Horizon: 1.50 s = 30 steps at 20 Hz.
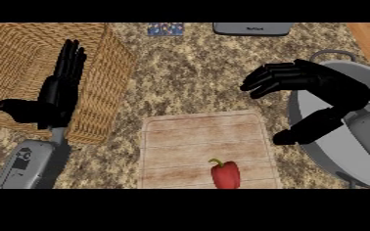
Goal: Pick the bell pepper from the cutting board and place it in the pot
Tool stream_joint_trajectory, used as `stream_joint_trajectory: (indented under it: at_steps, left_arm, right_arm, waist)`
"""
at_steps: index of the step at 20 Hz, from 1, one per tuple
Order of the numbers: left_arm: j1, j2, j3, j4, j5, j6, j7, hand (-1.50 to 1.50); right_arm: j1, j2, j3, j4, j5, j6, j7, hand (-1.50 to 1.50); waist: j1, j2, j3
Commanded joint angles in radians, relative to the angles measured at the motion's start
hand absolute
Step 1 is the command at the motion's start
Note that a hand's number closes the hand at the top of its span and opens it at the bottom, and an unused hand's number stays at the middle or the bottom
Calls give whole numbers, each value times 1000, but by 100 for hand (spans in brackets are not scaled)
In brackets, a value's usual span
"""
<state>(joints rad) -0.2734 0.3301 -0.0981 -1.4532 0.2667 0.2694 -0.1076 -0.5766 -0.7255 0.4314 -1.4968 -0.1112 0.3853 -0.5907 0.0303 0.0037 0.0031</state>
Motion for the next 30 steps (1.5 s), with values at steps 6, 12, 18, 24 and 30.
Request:
stream_joint_trajectory:
  at_steps: [6, 12, 18, 24, 30]
  left_arm:
    - [26, 14, 9, -26, 33, -25, 35, 0]
    - [-30, 48, 33, -32, 47, -12, 98, 0]
    - [-18, 49, 47, -34, 62, -29, 87, 0]
    - [-32, 12, 49, 12, 46, -25, 58, 0]
    - [1, 27, 25, -124, 8, 8, 168, 0]
  right_arm:
    - [-20, -158, 50, -40, 315, 30, -228, -150]
    - [-4, -160, 145, -250, 469, 36, -30, -150]
    - [47, -95, 185, -415, 556, 130, 206, -150]
    - [121, -33, 201, -358, 696, 161, 220, -150]
    - [179, 105, 251, -306, 845, 140, 222, -150]
  waist:
    - [-28, -6, -3]
    - [-40, -9, -4]
    - [-37, -8, -4]
    - [-34, -4, -3]
    - [-27, -5, -3]
